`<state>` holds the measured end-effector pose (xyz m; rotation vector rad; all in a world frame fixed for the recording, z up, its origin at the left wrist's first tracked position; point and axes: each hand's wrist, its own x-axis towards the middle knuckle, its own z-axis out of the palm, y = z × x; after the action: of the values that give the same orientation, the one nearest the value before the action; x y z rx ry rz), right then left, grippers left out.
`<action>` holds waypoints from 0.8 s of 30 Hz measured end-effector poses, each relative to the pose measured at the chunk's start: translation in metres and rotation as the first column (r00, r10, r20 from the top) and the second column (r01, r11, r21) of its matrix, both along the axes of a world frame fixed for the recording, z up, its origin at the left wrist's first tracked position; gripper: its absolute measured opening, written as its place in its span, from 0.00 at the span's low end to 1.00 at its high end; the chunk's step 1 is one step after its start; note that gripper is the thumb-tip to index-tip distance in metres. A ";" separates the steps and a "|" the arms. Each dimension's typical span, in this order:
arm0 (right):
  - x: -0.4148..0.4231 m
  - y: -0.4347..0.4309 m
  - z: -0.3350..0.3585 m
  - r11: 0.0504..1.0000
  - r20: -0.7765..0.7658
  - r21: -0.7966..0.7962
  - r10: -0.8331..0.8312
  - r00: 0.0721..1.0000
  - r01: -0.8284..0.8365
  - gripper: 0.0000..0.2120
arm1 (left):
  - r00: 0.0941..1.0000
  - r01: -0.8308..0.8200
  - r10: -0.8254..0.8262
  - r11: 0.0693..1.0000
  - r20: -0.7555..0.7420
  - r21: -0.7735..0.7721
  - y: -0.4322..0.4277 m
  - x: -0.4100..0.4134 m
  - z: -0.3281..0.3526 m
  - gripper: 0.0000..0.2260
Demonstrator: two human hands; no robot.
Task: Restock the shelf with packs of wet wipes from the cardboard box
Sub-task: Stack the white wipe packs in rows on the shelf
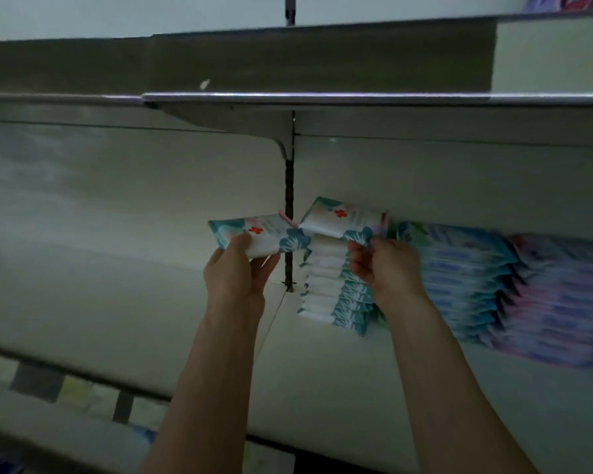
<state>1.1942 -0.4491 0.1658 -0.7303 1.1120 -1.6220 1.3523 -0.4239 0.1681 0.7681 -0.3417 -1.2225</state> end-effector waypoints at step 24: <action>-0.024 -0.009 -0.025 0.967 -0.846 -0.171 -0.242 0.475 0.189 0.11 | 0.756 0.346 -0.306 0.937 0.578 0.044 -0.083 -0.047 0.029 0.22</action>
<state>1.1707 -0.4584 0.1405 -1.6126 1.9488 -1.4721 1.3048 -0.5068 0.1970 1.0494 -1.0564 -1.2708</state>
